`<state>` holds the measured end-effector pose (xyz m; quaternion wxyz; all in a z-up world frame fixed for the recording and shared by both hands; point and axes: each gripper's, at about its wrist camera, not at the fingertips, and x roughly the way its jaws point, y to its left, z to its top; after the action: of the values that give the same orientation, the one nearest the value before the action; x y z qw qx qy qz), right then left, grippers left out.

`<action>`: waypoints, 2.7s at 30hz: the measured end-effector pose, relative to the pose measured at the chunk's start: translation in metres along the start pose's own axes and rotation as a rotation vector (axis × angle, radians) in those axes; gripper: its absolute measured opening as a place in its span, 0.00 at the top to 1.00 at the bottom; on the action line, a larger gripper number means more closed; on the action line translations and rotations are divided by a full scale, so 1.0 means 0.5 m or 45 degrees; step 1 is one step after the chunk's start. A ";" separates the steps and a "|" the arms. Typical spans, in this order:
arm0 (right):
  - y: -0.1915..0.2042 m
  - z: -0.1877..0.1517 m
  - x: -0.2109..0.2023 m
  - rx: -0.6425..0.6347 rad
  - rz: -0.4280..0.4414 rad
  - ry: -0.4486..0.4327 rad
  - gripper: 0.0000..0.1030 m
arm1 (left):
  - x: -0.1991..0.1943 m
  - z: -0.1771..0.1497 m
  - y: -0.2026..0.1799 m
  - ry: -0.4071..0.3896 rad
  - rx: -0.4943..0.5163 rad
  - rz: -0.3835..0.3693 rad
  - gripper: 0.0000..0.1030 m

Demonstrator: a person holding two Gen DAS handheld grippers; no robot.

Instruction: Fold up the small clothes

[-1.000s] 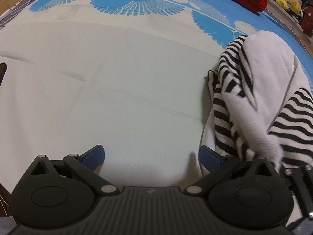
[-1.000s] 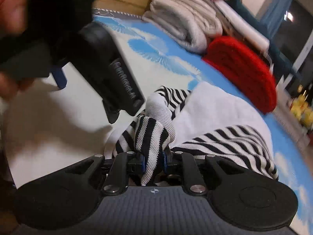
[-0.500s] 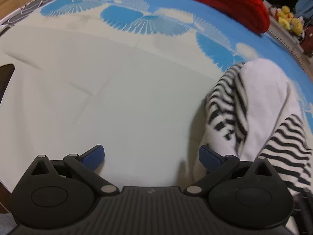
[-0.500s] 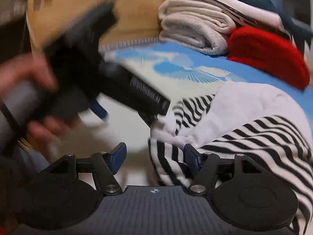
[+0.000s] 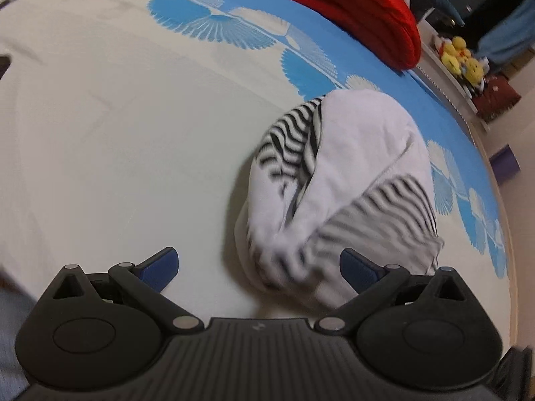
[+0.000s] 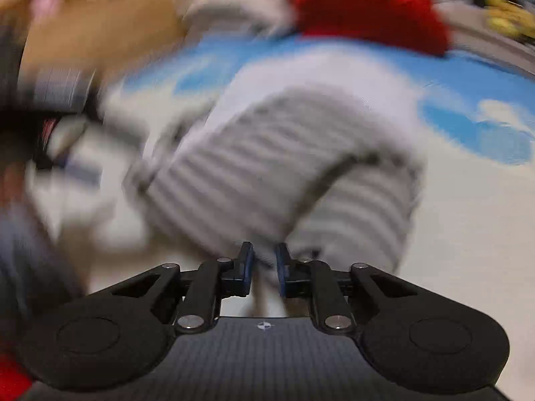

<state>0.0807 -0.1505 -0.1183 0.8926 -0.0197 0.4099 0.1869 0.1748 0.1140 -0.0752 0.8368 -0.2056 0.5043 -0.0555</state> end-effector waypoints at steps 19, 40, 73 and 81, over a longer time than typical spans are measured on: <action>-0.164 0.096 -0.106 0.081 0.094 -0.083 0.63 | 0.096 -0.066 -0.067 0.169 -0.263 -0.087 0.00; -0.454 0.312 0.166 0.568 0.046 0.000 0.59 | 0.226 0.188 -0.088 0.015 -0.098 0.144 0.70; -0.305 0.159 0.037 0.754 -0.369 -0.219 0.62 | 0.199 0.148 -0.184 -0.049 0.603 -0.070 0.67; -0.352 0.130 0.039 0.711 -0.378 -0.200 1.00 | 0.159 0.148 -0.130 -0.040 0.711 -0.110 0.85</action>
<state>0.2009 -0.2956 -0.1102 0.9098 0.1808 0.3680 -0.0639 0.2849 0.0524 -0.0842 0.8657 0.0107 0.4471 -0.2248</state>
